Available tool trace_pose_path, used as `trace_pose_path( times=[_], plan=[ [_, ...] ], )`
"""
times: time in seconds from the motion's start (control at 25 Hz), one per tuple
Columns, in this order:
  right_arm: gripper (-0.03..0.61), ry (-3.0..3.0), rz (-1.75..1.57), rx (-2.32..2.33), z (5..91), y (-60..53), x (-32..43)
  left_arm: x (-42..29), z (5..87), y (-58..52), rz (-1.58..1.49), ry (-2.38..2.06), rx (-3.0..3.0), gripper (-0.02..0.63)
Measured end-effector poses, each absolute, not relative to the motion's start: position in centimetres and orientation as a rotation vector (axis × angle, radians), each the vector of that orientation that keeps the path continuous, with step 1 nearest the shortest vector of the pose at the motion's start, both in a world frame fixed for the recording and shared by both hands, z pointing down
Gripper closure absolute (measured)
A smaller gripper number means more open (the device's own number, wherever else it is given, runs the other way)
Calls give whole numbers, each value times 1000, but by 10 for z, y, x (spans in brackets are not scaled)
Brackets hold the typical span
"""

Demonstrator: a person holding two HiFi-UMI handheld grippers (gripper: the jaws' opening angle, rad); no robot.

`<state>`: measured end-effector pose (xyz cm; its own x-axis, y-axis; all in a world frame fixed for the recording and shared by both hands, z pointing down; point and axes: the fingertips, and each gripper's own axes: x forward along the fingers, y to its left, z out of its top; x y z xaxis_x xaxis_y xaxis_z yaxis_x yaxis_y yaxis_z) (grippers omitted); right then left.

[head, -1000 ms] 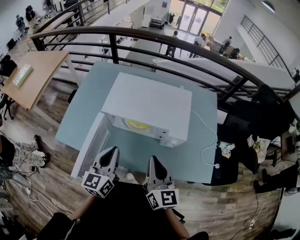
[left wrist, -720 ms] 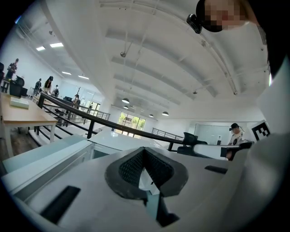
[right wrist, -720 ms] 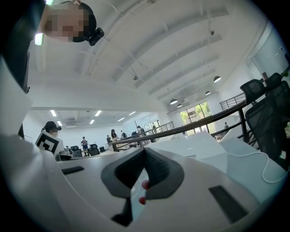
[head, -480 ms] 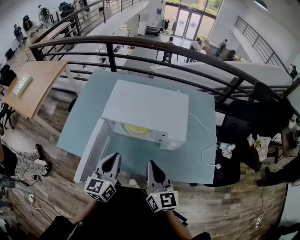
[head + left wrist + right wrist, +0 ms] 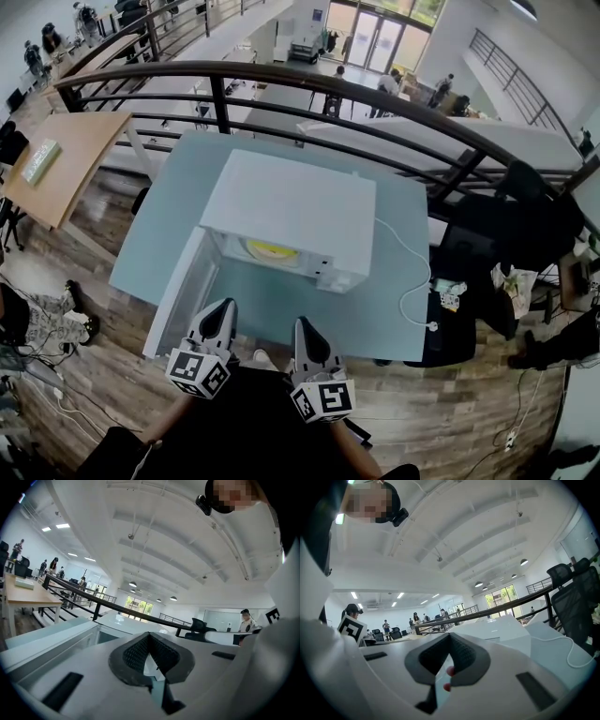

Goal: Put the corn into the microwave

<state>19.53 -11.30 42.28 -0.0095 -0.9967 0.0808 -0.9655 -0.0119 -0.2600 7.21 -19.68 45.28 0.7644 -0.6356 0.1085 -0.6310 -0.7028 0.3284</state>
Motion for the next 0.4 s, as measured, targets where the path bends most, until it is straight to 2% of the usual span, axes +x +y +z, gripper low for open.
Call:
trace_pose_path(
  times=[0.4],
  plan=[
    [571, 2131, -373, -2101, 425, -118, 189, 67, 454, -199, -18, -978, 2615, 612]
  ],
)
